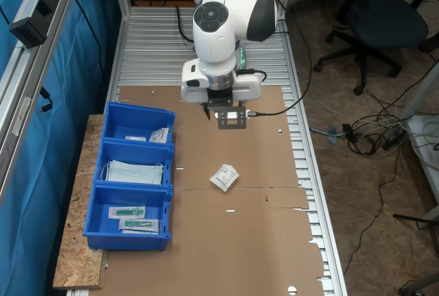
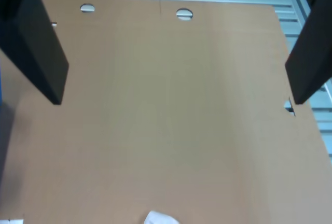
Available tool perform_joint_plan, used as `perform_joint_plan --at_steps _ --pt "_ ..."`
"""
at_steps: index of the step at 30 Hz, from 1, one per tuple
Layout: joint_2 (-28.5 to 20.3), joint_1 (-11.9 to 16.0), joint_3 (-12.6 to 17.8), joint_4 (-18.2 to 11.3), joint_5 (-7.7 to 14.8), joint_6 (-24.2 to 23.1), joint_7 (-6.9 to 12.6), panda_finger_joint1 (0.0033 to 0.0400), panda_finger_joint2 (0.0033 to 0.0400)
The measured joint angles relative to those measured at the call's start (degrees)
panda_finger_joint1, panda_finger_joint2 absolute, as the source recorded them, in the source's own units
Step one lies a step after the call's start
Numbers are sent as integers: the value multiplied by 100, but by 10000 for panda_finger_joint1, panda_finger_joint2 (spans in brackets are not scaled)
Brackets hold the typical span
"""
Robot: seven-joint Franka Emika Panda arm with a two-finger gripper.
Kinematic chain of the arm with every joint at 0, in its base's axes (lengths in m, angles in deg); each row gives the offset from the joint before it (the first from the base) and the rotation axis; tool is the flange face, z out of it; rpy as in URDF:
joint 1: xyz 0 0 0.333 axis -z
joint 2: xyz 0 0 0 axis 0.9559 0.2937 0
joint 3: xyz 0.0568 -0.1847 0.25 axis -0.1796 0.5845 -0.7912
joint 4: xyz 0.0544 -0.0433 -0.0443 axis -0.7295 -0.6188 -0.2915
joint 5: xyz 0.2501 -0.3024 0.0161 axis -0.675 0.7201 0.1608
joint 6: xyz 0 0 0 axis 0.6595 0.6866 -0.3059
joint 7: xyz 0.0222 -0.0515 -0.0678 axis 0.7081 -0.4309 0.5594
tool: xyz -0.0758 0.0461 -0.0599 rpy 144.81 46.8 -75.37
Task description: Pick and place sorting task of medical equipment.
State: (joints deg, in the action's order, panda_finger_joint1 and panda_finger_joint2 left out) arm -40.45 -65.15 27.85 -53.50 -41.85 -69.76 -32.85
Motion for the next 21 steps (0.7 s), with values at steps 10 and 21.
perform_joint_plan --at_steps 10,21 --pt "640 270 -210 -406 0 -1161 0 400 400" --pt "1007 332 -293 -910 -109 -1944 0 400 400"
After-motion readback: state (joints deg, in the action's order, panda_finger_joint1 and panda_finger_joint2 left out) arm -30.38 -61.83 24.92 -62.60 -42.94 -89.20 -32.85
